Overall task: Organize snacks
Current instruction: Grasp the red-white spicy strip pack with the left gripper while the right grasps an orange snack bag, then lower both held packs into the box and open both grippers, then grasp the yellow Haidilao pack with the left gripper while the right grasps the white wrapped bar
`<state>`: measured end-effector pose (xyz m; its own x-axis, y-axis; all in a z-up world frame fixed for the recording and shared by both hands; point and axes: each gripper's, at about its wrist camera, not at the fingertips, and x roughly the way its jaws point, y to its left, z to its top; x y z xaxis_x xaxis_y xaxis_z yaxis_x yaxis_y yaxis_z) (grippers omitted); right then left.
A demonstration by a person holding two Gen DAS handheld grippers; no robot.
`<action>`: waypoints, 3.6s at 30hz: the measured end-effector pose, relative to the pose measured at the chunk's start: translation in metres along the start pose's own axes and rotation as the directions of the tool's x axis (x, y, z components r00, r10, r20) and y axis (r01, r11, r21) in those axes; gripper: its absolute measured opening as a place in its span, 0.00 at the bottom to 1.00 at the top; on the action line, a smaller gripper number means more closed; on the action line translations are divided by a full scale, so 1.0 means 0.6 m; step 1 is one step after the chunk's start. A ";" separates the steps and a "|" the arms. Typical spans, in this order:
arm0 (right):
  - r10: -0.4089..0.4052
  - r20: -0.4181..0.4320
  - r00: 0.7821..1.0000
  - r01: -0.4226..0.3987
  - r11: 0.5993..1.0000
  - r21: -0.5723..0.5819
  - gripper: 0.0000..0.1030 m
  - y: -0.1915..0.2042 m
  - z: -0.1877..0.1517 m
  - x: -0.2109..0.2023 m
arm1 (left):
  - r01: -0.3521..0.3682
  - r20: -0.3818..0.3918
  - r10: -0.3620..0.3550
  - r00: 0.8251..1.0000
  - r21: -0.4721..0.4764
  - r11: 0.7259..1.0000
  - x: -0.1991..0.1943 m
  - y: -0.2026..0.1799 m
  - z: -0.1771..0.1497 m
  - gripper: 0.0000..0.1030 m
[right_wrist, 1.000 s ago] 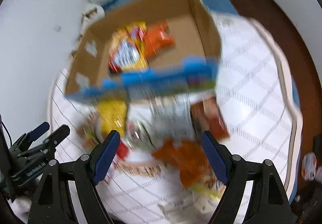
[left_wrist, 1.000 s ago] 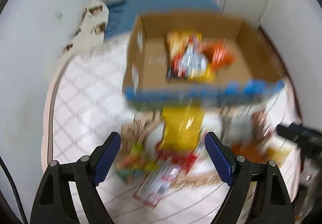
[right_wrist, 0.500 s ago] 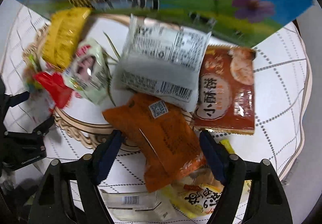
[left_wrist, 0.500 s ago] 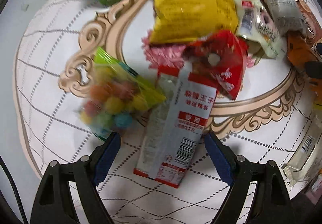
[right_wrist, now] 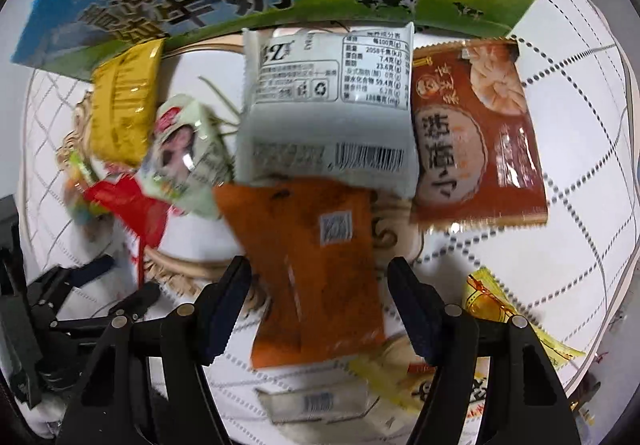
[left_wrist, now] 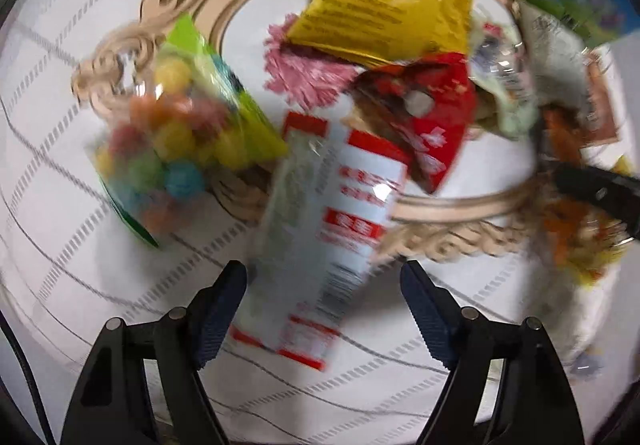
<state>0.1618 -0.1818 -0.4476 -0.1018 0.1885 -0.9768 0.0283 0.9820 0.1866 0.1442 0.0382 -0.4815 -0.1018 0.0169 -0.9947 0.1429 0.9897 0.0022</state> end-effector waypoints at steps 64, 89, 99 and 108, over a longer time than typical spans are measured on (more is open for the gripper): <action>-0.091 0.263 0.960 0.058 0.989 0.133 0.84 -0.038 0.445 -0.163 | 0.123 0.210 -0.100 0.973 -0.100 0.987 -0.229 0.038 0.503 0.80; -0.104 0.374 0.922 0.080 0.994 0.079 0.90 0.022 0.313 -0.234 | 0.061 0.397 -0.034 0.917 -0.055 0.997 -0.315 0.014 0.344 0.86; -0.094 0.495 0.864 0.088 0.996 0.035 0.90 0.071 0.195 -0.307 | 0.063 0.513 -0.032 0.858 -0.043 0.997 -0.372 0.012 0.217 0.86; -0.061 0.572 0.818 0.050 0.998 0.035 0.90 0.099 0.084 -0.364 | 0.054 0.607 -0.027 0.794 -0.027 0.998 -0.436 0.008 0.108 0.86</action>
<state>0.2358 -0.1652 -0.2288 0.4835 0.0896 -0.8708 0.0578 0.9893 0.1339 0.2356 0.0291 -0.2279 0.5129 -0.0992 -0.8527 0.1109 0.9926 -0.0487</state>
